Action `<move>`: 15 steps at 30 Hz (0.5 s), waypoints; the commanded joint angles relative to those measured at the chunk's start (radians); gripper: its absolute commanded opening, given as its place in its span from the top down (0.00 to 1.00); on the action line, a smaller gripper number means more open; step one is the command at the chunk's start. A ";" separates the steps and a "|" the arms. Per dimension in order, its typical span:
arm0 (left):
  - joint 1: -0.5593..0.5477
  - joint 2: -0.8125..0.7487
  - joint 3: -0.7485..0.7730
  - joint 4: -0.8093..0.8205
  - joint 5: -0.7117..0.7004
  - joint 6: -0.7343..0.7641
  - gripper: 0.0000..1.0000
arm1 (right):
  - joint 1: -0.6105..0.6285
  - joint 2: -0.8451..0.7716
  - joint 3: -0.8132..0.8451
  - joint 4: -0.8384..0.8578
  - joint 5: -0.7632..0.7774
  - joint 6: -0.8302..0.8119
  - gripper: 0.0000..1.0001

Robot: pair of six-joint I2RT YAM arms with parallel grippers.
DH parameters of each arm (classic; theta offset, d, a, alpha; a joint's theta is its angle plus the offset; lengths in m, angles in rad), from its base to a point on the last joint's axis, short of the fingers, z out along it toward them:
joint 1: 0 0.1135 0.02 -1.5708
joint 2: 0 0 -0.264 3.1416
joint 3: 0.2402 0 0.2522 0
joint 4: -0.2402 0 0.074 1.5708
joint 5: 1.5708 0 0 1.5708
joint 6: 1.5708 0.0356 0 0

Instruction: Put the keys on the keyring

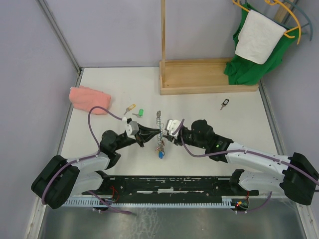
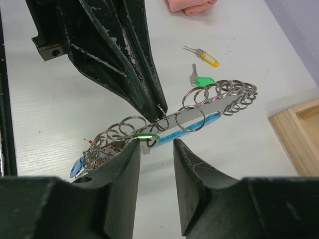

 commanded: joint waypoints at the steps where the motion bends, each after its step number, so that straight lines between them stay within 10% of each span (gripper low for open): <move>1: -0.004 -0.003 0.017 0.132 -0.009 -0.026 0.97 | 0.001 0.016 0.024 0.068 0.011 0.062 0.60; 15: -0.008 0.024 0.026 0.151 0.006 -0.033 0.97 | -0.003 0.028 0.020 0.111 -0.004 0.071 0.69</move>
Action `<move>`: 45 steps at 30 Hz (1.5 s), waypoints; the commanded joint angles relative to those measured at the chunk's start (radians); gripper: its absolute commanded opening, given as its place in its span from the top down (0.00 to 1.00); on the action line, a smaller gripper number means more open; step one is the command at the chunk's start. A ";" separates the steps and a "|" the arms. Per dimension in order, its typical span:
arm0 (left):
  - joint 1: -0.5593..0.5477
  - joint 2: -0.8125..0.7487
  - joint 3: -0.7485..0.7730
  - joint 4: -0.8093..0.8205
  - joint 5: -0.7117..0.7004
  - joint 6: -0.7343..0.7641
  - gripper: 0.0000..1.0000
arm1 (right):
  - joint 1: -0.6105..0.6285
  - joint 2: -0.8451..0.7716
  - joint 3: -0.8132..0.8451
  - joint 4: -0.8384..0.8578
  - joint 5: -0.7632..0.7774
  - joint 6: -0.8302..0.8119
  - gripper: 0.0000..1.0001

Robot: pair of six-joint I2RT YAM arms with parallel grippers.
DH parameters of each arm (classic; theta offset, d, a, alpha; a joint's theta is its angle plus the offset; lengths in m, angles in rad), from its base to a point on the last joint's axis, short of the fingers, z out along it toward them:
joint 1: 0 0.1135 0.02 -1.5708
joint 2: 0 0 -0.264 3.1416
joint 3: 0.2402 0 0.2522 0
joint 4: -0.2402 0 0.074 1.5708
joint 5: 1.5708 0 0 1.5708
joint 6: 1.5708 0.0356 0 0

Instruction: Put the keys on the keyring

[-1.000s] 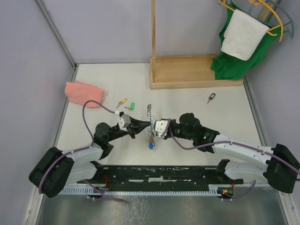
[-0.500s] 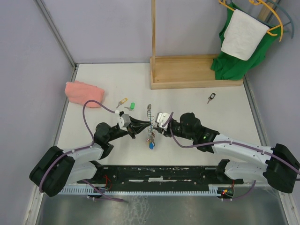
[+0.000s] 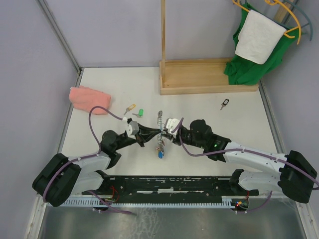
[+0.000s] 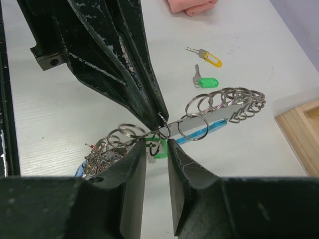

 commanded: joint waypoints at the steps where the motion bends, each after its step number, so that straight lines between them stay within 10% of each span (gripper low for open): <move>1: -0.005 0.001 0.026 0.114 0.005 -0.028 0.97 | -0.004 -0.011 0.021 0.069 -0.003 0.020 0.69; 15: -0.006 -0.008 0.020 0.113 -0.001 -0.028 0.97 | -0.007 0.005 0.042 -0.008 0.013 -0.038 0.99; 45: -0.012 -0.008 0.050 -0.188 0.136 0.271 0.55 | -0.006 0.059 0.338 -0.556 -0.050 -0.516 0.99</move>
